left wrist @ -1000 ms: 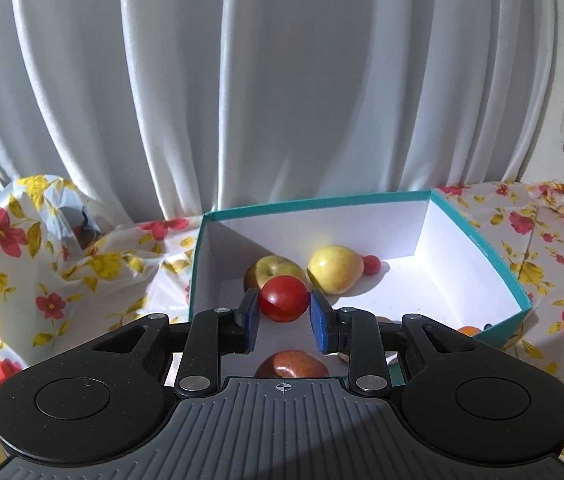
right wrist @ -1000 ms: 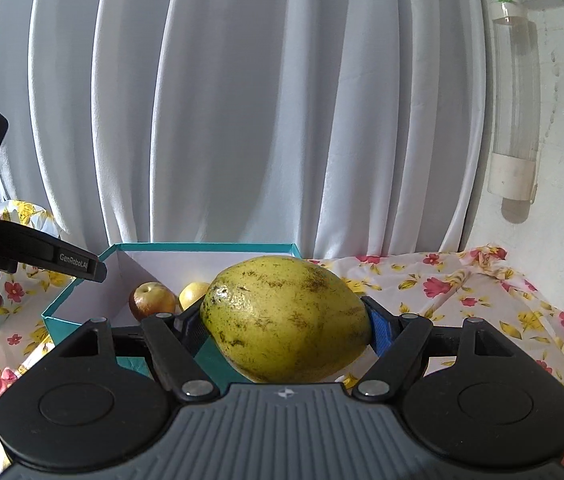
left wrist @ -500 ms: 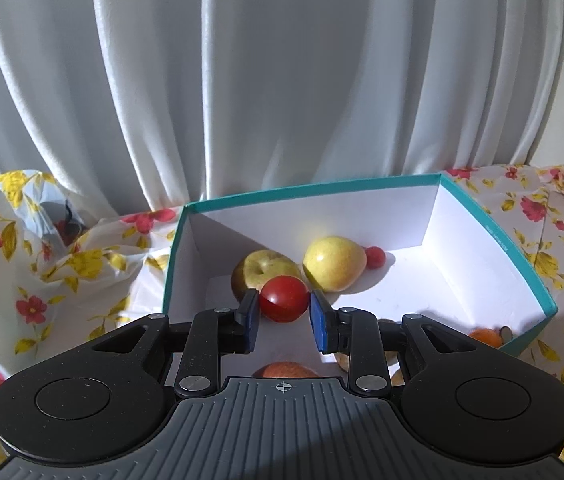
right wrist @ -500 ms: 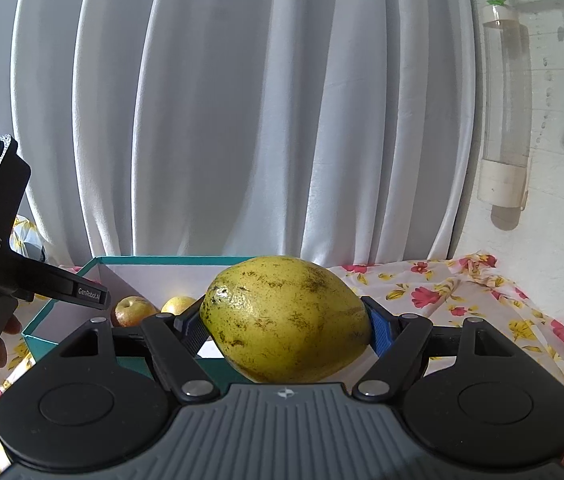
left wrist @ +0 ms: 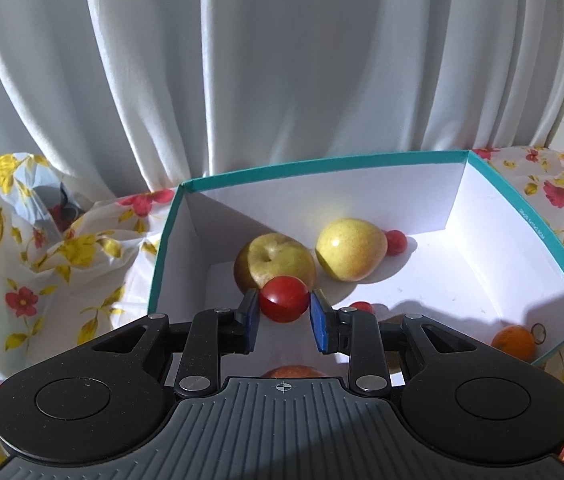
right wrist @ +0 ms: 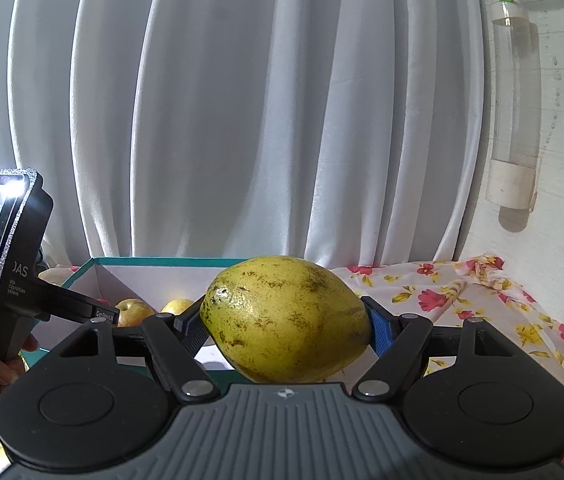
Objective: Organize fruits
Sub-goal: 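Carry the tomato into the box and open the left gripper while the right lifts the fruit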
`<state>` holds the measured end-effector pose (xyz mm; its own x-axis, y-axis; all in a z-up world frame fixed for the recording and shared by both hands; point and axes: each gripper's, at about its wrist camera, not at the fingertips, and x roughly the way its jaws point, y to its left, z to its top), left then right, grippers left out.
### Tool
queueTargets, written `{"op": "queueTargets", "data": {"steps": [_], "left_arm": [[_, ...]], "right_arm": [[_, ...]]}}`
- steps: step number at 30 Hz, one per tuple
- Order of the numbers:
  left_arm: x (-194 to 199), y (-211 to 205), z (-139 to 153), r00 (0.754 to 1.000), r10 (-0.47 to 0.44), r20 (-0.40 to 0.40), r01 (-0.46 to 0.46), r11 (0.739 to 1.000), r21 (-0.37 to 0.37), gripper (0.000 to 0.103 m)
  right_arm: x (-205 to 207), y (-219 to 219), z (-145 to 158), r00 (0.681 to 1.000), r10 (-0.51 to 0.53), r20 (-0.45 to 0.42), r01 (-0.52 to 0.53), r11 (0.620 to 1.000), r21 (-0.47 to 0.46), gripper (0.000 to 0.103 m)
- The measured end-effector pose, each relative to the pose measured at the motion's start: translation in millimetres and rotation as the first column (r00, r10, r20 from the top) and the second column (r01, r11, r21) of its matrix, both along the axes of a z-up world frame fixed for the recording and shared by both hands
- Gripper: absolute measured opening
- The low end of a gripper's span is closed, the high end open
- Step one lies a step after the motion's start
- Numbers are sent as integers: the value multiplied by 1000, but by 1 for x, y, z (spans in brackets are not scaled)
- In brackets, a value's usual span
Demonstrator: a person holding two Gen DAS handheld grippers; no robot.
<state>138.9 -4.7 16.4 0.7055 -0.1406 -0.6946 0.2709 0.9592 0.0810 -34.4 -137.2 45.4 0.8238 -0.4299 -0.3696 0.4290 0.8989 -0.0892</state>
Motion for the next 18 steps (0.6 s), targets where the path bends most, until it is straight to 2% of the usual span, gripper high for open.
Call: {"op": "queueTargets", "data": {"steps": [11,18], "left_arm": [[17,-3,-20,999,15,-40,-14,999,29,31],[28,0,-36,995,36,-92,-32,999,43,31]], "right_arm": [[10,-2,-3,1000,6,-16,-6,1000,5,77],[17,-3,-5,1000,3,-27,-2,1000,9,77]]}}
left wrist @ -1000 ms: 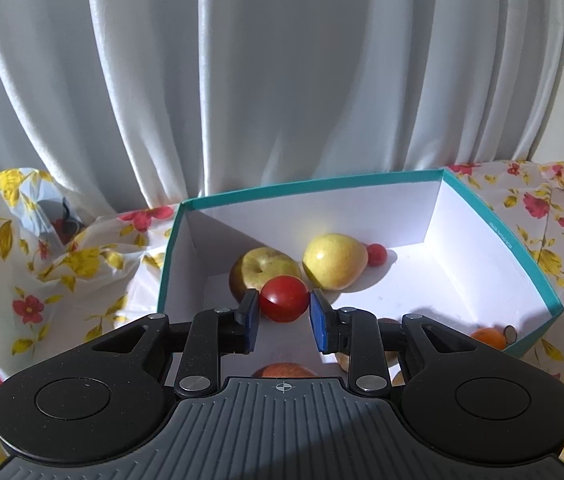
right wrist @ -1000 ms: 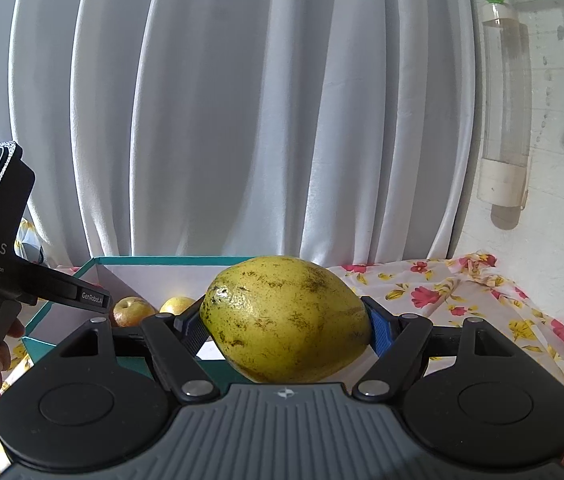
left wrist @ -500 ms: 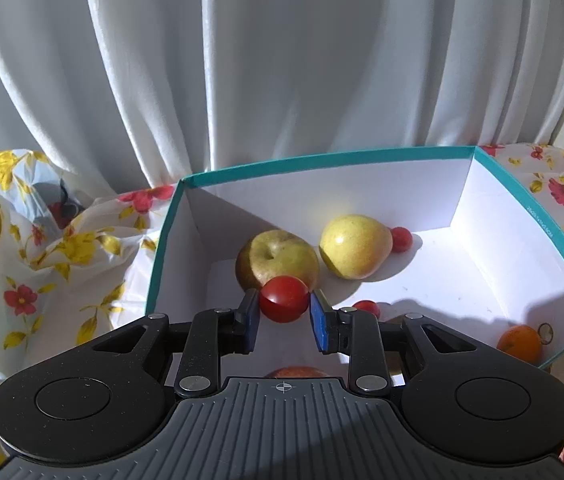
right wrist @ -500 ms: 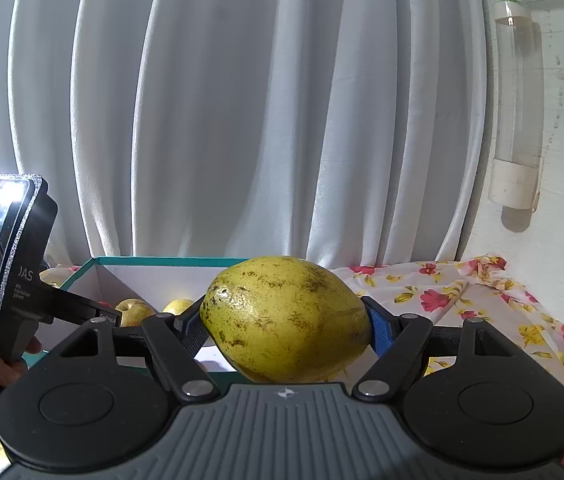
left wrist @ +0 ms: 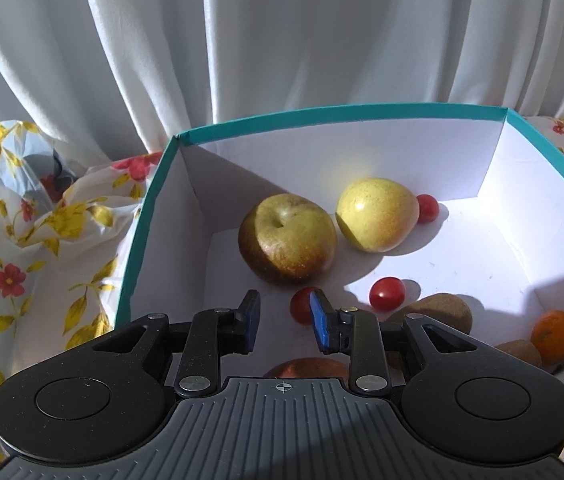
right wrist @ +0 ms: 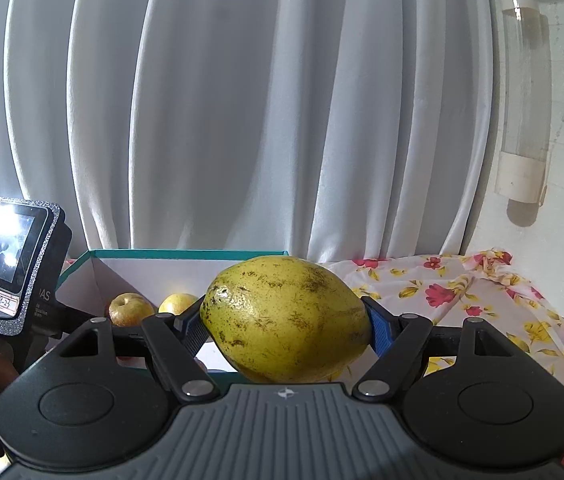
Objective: Organize fruits
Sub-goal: 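Carry the tomato into the box and open the left gripper while the right lifts the fruit, then lower the large yellow-green fruit into the box and open the right gripper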
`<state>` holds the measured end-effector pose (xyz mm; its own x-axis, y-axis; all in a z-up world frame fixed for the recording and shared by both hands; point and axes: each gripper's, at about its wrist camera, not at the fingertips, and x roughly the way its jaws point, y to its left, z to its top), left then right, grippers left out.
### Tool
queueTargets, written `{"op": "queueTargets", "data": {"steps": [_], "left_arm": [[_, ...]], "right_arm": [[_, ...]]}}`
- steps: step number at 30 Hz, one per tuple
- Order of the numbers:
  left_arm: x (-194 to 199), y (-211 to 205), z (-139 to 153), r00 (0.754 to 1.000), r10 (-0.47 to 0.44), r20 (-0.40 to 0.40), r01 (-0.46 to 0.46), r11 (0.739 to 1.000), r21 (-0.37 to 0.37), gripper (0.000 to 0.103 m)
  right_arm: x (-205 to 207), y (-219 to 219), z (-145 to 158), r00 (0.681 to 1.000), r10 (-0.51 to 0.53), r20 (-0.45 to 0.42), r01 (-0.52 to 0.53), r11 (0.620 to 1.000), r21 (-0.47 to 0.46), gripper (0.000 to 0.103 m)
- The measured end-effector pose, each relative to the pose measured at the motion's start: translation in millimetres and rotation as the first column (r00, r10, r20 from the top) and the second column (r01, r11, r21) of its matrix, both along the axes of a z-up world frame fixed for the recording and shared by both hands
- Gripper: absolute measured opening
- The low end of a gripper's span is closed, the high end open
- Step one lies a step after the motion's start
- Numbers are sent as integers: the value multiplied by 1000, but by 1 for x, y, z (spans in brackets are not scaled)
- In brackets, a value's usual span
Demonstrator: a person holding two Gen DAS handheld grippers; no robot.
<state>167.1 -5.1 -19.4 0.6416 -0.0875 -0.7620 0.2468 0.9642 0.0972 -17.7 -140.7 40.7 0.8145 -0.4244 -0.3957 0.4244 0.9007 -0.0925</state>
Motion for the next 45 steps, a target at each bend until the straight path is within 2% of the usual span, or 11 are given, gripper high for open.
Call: {"op": "queueTargets", "data": {"steps": [3,4,7,9,10,13,15,20,31,36,45], "left_arm": [[0,2,0,1000,2,-5,-2,1000,-9,38],[0,3,1,1000,1,-7,-1,1000,-15,49],[-8,8,11,999,-28,-22,27,997,-75,63],[-23,9,24,999,-50,-6,49,993,-111,82],[-33,10,32,999,-43,31,46,994,-102,103],[-63,11,56,981,-75,179,86,995,-55,103],[-71,14,66,977,-92,191,104,993,-53,103],[-71,31,73,989,-15,145,30,994,-104,103],[-68,48,63,997,73,36,-70,994,-78,103],[-66,49,59,996,83,24,-82,995,-59,103],[-65,40,55,998,56,2,-56,998,-37,103]], "right_arm": [[2,-2,-1,1000,0,-3,0,1000,2,77],[3,-2,-2,1000,0,-4,0,1000,2,77],[5,-3,-4,1000,0,-9,0,1000,0,77],[7,-5,-5,1000,-2,-12,2,1000,1,77],[8,-6,-6,1000,-2,-15,2,1000,2,77],[12,-8,-8,1000,-4,-20,4,1000,0,77],[16,-11,-9,1000,-5,-31,5,1000,1,77],[31,-13,-15,998,30,-54,-30,1000,-3,77],[77,-10,-59,981,105,-163,-107,994,-7,77],[85,-14,-67,972,145,-183,-138,989,54,77],[89,-15,-66,964,169,-206,-154,984,87,77]]}}
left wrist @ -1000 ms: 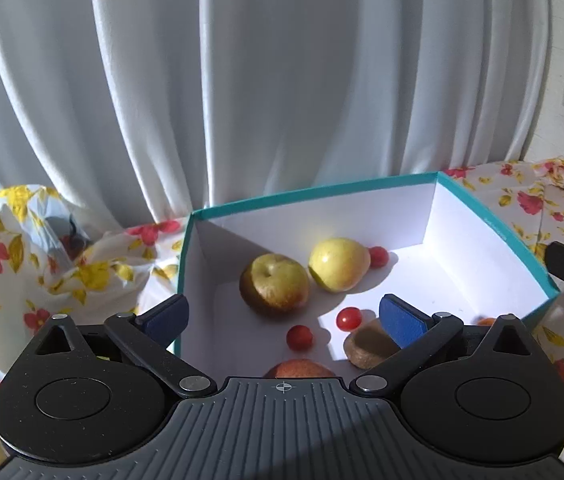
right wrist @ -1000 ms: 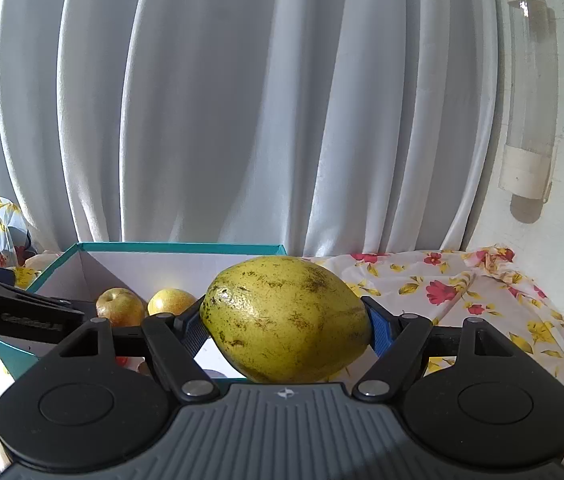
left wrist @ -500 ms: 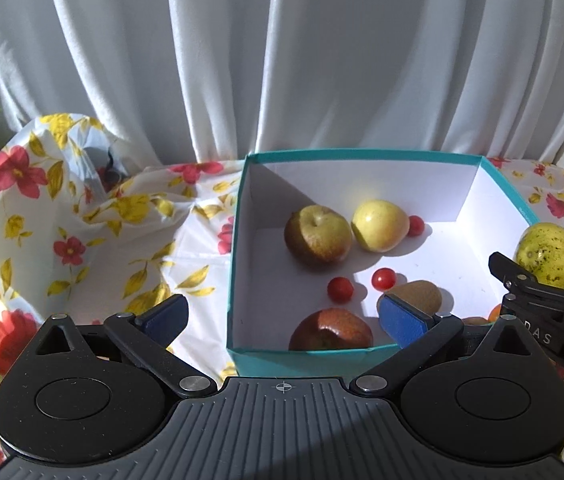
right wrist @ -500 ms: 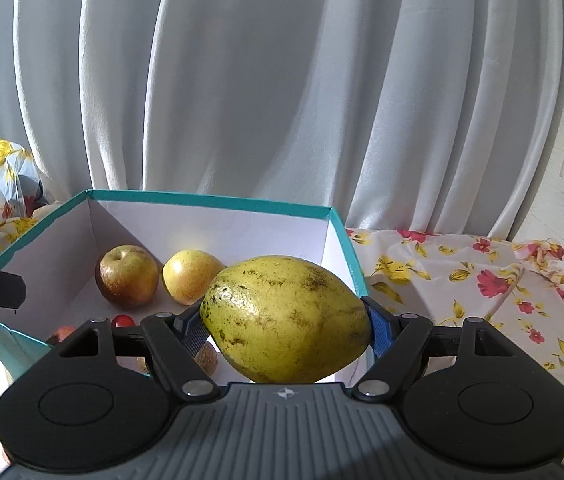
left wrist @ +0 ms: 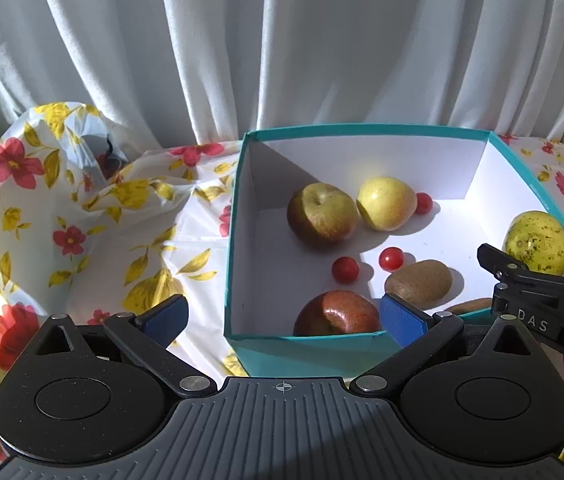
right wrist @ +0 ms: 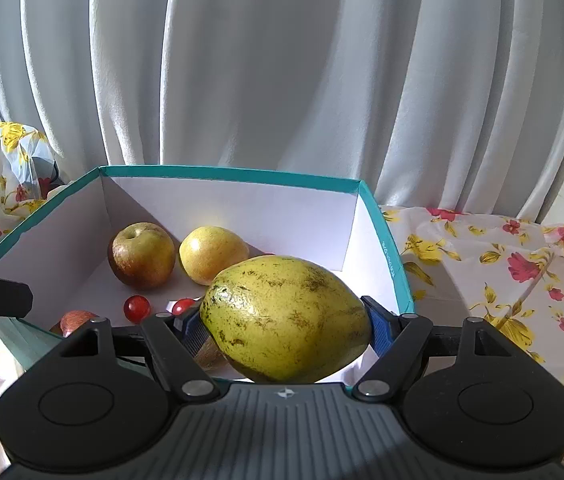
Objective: Organize fruits
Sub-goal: 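Lower the large yellow-green fruit into the box and open the right gripper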
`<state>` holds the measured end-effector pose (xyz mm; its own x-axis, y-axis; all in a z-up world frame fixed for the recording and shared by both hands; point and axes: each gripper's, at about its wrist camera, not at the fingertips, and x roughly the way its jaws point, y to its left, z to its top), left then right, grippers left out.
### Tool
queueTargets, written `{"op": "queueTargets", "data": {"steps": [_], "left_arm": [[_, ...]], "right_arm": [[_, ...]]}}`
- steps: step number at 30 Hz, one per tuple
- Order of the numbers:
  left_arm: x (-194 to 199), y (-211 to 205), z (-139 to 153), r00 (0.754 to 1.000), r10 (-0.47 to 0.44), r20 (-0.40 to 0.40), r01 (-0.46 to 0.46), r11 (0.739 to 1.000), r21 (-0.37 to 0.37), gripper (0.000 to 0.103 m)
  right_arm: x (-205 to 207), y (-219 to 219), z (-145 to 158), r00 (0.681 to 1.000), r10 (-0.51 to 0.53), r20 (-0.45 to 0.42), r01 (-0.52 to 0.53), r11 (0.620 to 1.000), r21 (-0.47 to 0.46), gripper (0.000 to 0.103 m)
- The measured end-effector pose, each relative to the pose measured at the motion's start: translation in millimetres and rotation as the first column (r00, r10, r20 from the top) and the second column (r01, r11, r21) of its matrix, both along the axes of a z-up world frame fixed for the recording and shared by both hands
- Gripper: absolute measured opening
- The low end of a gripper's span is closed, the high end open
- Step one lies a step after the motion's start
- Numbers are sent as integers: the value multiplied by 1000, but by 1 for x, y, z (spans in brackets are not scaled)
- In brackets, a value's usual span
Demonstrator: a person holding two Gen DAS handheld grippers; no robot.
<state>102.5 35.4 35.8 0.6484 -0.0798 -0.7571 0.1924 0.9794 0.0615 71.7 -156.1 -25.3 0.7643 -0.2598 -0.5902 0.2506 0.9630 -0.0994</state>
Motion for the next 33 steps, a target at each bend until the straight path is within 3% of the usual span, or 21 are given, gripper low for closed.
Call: {"op": "queueTargets", "data": {"steps": [3,26,33], "left_arm": [[0,-1,0,1000,-8,-2,8,1000,-4,103],[-7,4,1,999,-18,-39,16,999,-48,103],[-11,3,0,999,-17,-33,16,1000,-14,103]], "right_arm": [[4,-3,1,1000,10,-25,-10,999,35,77],[20,-1,6,988,-8,-155,16,999,50,77],[12,0,12,991,-15,-135,24,998,60,86]]}}
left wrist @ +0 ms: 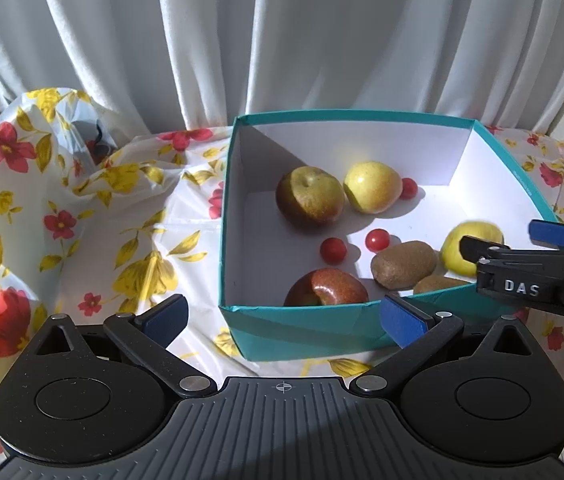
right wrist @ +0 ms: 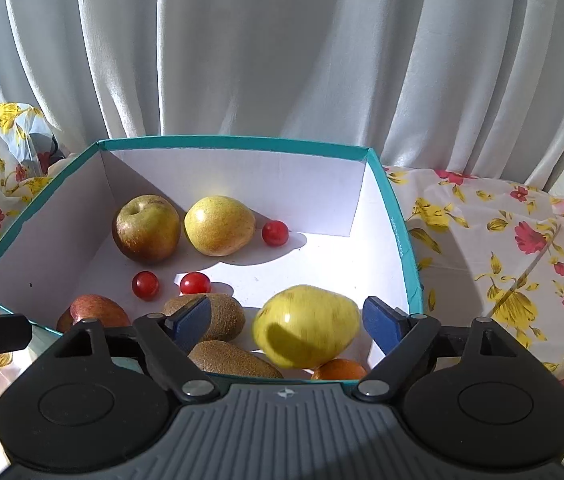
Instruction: Organize fruits
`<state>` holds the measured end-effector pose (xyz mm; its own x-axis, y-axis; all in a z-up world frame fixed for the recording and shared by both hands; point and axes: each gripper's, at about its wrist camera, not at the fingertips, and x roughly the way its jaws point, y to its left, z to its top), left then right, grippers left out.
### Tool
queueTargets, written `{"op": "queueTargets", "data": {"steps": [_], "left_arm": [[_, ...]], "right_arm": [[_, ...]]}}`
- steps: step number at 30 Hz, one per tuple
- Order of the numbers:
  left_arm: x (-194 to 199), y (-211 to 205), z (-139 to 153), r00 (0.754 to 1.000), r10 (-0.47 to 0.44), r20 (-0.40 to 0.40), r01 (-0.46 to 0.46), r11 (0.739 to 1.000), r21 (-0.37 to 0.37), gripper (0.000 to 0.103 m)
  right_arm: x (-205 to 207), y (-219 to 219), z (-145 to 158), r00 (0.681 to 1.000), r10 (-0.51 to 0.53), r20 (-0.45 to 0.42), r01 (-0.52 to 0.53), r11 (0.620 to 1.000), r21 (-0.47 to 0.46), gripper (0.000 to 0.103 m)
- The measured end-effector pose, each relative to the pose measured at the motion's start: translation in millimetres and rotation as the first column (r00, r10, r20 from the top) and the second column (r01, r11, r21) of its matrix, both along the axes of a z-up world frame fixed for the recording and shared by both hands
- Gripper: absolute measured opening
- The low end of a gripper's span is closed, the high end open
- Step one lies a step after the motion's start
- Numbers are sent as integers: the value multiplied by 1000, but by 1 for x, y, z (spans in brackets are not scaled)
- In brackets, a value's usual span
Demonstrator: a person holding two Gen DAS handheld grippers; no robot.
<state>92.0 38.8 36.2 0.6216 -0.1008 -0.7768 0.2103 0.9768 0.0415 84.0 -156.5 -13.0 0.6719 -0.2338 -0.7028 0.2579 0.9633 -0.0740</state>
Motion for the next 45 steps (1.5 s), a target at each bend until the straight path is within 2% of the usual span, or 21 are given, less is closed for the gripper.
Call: {"op": "queueTargets", "data": {"steps": [2,4,8,12,15,18,22,24,29,31,35,45], "left_arm": [[-1,-3,1,1000,-5,-5,5,999,41,103],[1,-3,0,1000,1,-31,1,998,69,103],[3,0,-4,995,-3,-95,9,998,62,103],[2,1,-5,991,-7,-137,13,999,44,103],[0,-2,-3,992,-3,-129,11,998,57,103],[-1,-4,-1,992,-8,-125,16,998,65,103],[-1,-7,0,991,-8,-131,17,997,69,103],[0,-9,0,992,3,-130,7,997,78,103],[3,-14,-3,990,19,-140,-5,995,102,103],[5,-17,-5,990,32,-141,-13,991,131,103],[8,-17,-8,986,38,-161,-15,990,139,103],[9,-24,-13,981,32,-192,0,987,163,103]], "right_arm": [[-9,0,7,1000,-17,20,17,1000,6,98],[-22,3,17,999,-16,48,15,1000,21,103],[-45,13,36,998,-16,54,16,1000,2,103],[-56,24,47,1000,10,4,-10,999,-42,103],[-57,29,46,999,37,-39,-40,997,-64,103],[-50,30,39,992,-10,-126,-2,996,-94,103],[-33,24,27,953,-57,-299,38,997,-70,103],[-26,23,22,939,-75,-336,51,995,-81,103],[-8,24,18,920,-93,-382,53,992,-115,103],[-1,25,15,907,-95,-411,56,993,-107,103],[5,22,9,895,-89,-437,60,995,-81,103],[10,14,6,888,-99,-449,79,995,-63,103]]}}
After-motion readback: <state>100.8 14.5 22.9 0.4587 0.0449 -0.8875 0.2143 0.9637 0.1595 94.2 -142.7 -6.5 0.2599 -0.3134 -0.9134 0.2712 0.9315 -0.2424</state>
